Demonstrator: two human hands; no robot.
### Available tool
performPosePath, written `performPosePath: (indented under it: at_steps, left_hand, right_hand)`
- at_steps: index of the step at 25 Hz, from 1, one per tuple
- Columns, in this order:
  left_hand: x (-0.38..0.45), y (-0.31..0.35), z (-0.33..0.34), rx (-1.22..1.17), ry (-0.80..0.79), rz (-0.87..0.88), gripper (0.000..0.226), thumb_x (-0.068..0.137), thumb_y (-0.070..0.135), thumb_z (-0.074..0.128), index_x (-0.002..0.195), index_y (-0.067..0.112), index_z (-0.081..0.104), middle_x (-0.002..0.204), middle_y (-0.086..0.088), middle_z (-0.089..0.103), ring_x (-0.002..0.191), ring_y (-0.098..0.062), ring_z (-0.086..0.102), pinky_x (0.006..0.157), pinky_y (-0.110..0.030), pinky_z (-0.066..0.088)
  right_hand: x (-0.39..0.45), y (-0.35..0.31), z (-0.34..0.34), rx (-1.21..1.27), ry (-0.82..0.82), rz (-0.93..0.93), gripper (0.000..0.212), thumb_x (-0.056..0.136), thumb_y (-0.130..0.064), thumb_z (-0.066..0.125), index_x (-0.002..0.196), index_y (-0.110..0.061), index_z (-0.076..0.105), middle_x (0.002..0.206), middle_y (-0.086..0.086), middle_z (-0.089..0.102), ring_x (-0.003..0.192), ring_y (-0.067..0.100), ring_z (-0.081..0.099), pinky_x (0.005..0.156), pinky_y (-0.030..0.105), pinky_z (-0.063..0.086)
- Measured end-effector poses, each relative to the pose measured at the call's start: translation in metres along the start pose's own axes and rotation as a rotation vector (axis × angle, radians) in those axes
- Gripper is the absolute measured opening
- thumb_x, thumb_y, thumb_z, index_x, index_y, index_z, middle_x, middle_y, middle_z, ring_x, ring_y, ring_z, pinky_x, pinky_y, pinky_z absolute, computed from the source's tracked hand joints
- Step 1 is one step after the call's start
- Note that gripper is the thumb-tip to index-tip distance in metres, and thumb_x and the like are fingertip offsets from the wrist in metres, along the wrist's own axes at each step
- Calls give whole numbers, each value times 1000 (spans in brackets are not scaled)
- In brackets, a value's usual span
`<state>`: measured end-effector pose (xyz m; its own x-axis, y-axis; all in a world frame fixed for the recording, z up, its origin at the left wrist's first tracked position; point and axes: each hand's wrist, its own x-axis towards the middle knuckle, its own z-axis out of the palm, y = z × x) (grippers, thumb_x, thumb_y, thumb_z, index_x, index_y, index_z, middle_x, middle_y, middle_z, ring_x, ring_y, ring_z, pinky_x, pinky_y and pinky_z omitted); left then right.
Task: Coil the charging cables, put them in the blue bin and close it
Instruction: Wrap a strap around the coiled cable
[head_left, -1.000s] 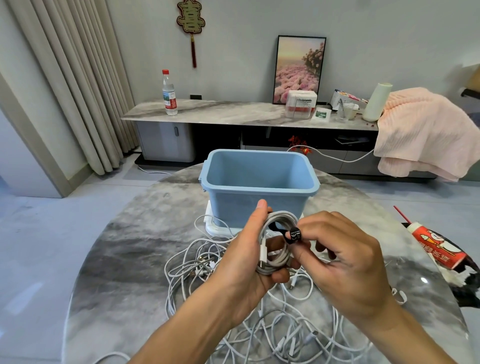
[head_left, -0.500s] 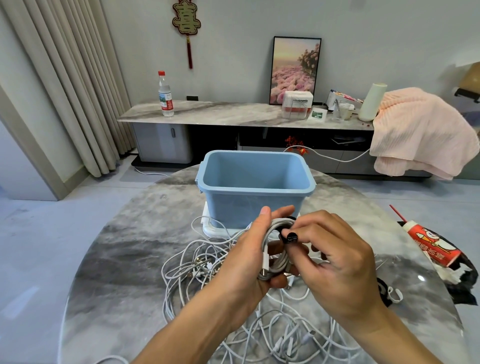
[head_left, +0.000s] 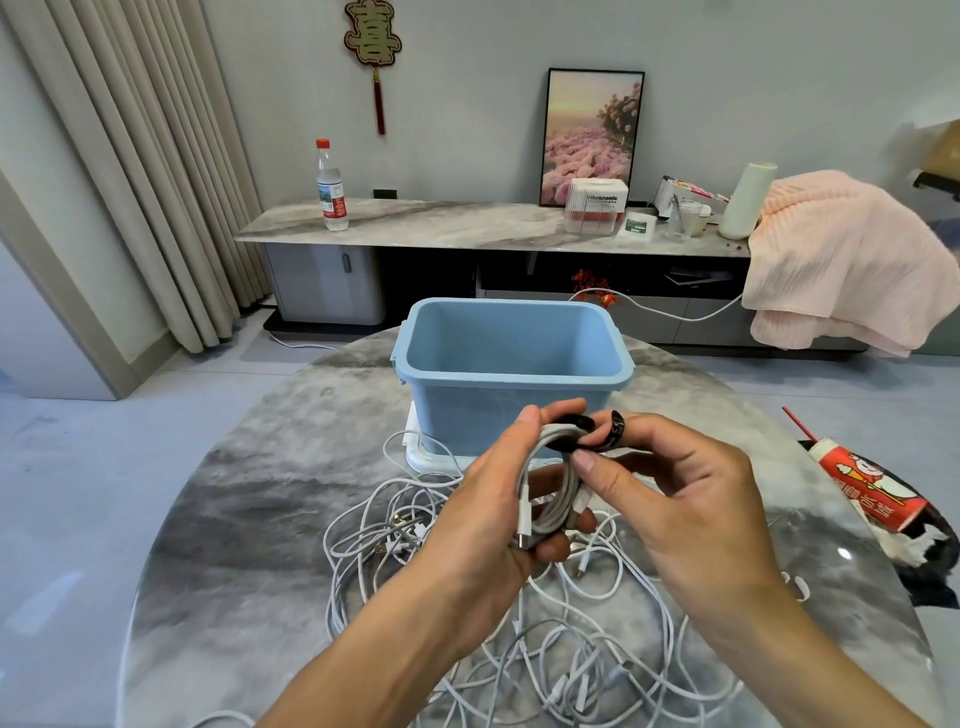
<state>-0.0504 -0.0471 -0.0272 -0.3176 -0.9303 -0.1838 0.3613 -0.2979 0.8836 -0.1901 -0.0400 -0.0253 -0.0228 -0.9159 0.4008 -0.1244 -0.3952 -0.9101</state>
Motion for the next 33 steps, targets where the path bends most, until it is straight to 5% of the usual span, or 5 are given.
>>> performPosePath:
  at_steps: [10,15,21,27,33]
  left_hand:
    - [-2,-2,1,79,6,-1,35,91,51,50,108,28,72,85,-7,66,68,-21,58,53,-25,36]
    - [-6,0,3,34,2,-21,43,83,56,58,108,23,71,79,-8,64,63,-22,57,51,-25,31]
    - [-8,1,3,-12,2,-34,36,76,49,70,99,22,73,78,-8,62,61,-23,57,49,-24,29]
    - [-7,3,-2,-12,-16,-18,31,77,45,70,98,22,73,82,-6,61,63,-21,56,47,-21,40]
    - [-4,2,-2,161,31,35,24,87,36,62,107,28,73,79,-4,69,66,-21,57,52,-24,33]
  right_hand:
    - [3,12,-7,-113,-14,-176,23,78,-6,79,89,-26,74,102,-4,73,102,25,67,88,41,53]
    - [6,8,-13,-301,-44,-389,25,78,-12,76,93,-31,71,98,-13,72,97,17,69,84,32,54]
    - [8,9,-17,-610,-47,-701,8,81,-2,75,88,-5,76,102,-5,73,89,21,69,72,35,55]
    - [2,9,-10,-496,-11,-637,8,80,3,75,85,-3,75,100,3,72,85,9,70,74,17,54]
    - [11,4,-19,-499,-97,-657,6,83,-6,75,89,-7,74,97,-9,71,90,13,68,78,31,54]
